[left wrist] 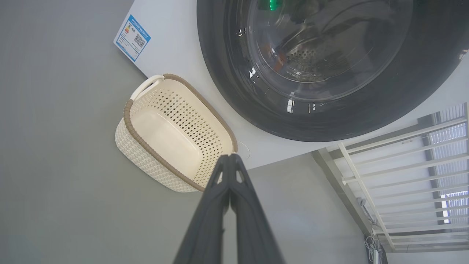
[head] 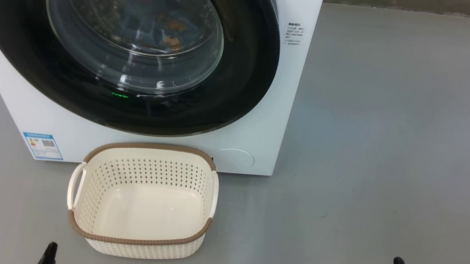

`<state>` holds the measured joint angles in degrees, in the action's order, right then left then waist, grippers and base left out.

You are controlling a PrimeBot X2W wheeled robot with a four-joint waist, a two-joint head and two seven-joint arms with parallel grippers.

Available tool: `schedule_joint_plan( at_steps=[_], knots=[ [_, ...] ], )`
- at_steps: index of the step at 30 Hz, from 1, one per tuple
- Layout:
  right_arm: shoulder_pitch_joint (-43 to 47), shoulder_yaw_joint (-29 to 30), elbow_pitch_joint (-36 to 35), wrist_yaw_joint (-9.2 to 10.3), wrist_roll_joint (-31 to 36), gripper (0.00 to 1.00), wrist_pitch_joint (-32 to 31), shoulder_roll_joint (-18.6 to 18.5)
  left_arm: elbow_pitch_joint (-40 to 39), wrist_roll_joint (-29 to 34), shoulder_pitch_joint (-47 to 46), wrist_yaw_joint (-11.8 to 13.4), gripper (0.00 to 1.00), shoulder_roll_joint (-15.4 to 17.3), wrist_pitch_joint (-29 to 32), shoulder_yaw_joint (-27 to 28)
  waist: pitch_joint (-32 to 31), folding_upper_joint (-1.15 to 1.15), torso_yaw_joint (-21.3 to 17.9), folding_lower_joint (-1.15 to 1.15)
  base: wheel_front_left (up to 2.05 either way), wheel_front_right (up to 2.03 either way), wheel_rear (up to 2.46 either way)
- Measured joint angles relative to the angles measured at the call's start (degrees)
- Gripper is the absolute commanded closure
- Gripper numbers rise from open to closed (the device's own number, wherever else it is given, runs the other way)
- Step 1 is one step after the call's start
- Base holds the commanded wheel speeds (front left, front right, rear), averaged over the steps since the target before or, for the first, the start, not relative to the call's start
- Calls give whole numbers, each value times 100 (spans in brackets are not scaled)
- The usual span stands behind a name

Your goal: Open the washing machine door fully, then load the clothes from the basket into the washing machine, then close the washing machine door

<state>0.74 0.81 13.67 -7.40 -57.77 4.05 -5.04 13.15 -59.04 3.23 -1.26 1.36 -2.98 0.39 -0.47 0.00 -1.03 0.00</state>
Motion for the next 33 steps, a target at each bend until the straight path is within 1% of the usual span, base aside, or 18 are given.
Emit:
schedule_joint_plan(
  at_steps=[14,16,33],
  knots=[
    [-123,151,38,0,-847,100,-210,29,46,-792,-167,-112,100,2,224,88,16,0,26,0,0,0,0],
    [-148,163,48,0,-982,100,-250,34,55,-899,-201,-162,100,3,257,108,19,0,29,0,0,0,0],
    [-226,338,94,0,-2019,100,-531,98,120,-1880,-385,-336,100,5,547,233,38,0,61,0,0,0,0]
  ],
)
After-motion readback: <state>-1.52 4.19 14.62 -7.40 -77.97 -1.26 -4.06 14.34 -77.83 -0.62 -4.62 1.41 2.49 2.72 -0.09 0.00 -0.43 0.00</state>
